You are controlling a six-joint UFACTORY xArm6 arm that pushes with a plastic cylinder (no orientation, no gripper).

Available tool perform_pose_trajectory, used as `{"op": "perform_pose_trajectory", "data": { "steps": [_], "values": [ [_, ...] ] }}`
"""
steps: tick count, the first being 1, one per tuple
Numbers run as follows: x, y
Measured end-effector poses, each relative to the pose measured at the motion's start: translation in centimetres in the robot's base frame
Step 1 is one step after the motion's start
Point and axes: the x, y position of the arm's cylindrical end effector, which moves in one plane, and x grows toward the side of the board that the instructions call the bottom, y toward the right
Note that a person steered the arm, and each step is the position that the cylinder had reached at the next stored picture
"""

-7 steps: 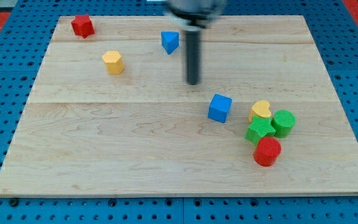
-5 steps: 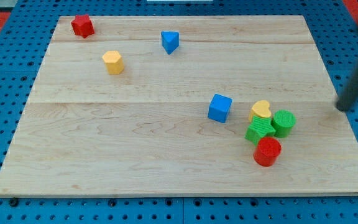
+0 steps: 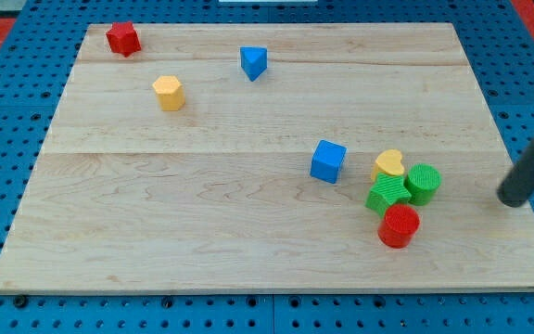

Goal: Put the green circle at the top center of the board

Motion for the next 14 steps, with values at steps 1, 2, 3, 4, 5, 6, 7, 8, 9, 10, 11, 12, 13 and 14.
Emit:
{"op": "perform_pose_trajectory", "data": {
  "steps": [1,2,3,4,5,6,7,8,9,10,11,12,13,14],
  "values": [
    [-0.5,-8.3],
    [-6.1,-10.5],
    [-9.8,-13.5],
    [-4.7,-8.3],
    [-6.7,-13.6],
    [-11.6,-17.6],
    [-10.8,-17.8],
    [-6.8,-15.8],
    [-9.7,-19.0],
    [-16.0,-20.7],
    [-14.4,-16.5],
    [-10.7,-17.4],
    [-10.7,-17.7],
    [-11.8,-24.1]
  ]
}}
